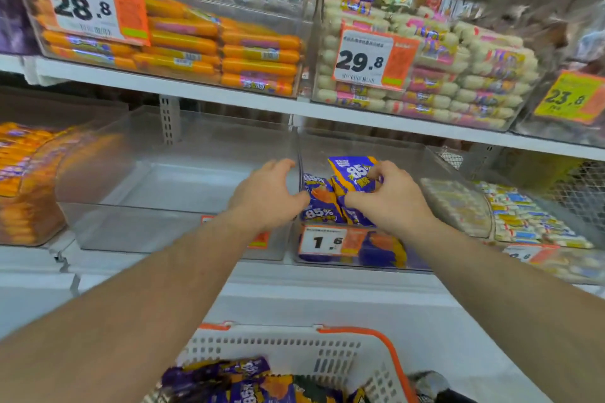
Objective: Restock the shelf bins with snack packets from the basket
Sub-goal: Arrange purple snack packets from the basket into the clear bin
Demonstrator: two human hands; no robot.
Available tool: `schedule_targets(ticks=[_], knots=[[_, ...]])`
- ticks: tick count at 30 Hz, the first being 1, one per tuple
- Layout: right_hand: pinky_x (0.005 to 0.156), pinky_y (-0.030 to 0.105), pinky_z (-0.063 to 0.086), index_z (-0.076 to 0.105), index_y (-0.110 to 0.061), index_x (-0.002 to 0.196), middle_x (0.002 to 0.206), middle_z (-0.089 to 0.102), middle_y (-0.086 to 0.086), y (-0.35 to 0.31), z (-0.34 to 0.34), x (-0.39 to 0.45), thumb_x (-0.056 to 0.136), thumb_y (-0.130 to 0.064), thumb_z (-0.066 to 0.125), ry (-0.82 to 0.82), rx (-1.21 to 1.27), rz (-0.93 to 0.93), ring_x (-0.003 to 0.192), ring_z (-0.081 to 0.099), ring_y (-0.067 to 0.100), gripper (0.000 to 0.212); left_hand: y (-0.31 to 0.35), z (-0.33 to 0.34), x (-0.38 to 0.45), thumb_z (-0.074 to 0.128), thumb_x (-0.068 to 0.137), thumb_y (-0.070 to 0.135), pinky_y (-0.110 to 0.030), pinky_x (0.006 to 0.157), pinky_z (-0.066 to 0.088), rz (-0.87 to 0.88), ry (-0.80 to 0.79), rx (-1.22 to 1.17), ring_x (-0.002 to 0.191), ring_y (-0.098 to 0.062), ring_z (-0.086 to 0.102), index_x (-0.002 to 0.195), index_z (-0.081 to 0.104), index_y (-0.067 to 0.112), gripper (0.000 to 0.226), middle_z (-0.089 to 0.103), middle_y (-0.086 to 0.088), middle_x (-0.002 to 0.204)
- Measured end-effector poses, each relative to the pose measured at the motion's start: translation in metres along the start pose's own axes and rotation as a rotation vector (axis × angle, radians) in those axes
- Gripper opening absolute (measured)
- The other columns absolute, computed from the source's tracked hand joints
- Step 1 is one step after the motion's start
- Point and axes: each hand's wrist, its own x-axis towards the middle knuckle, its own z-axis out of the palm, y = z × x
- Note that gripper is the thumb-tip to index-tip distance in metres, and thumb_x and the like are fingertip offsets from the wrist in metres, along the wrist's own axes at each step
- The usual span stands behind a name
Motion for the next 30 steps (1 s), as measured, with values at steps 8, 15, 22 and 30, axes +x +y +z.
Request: schedule_targets(ticks=[8,15,22,30], knots=[[0.061,0.031,0.045,0.063,-0.015,0.057,0.071,0.063,0.006,-0.010,0.062,0.101,0.055,-0.047,0.075,-0.156,0.036,0.199,0.070,0.061,0.027,0.035,-0.011,0.009,0.012,0.051,0.089,0.054,-0.037,0.095,0.047,-0.023,-0.130,0.016,0.108,-0.018,0.062,0.145,0.027,0.042,0.062,0.063,0.012,0.125],[0.051,0.028,0.040,0.066,-0.009,0.083,0.079,0.064,0.009,-0.006,0.112,0.141,0.068,-0.051,0.074,-0.226,-0.045,0.257,0.068,0.059,0.023,0.045,-0.019,0.010,0.017,0.054,0.090,0.054,-0.039,0.098,0.046,-0.023,-0.190,-0.104,0.108,-0.016,0.059,0.141,0.024,0.050,0.060,0.057,0.013,0.125],[0.072,0.034,0.049,0.066,-0.004,0.111,0.108,0.066,0.015,0.002,0.132,0.155,0.096,-0.025,0.055,-0.366,-0.291,0.057,0.091,0.061,0.028,0.028,-0.021,0.013,0.020,0.054,0.091,0.053,-0.039,0.099,0.046,-0.016,-0.216,-0.138,0.111,-0.017,0.059,0.145,0.021,0.047,0.064,0.056,0.008,0.131],[0.097,0.042,0.049,0.052,-0.022,0.139,0.133,0.055,0.010,0.002,0.139,0.161,0.098,-0.040,0.053,-0.415,-0.518,-0.069,0.113,0.056,0.028,0.045,-0.020,0.014,0.020,0.053,0.091,0.052,-0.040,0.098,0.047,-0.010,-0.203,-0.118,0.110,-0.019,0.061,0.146,0.020,0.046,0.065,0.054,0.006,0.135]])
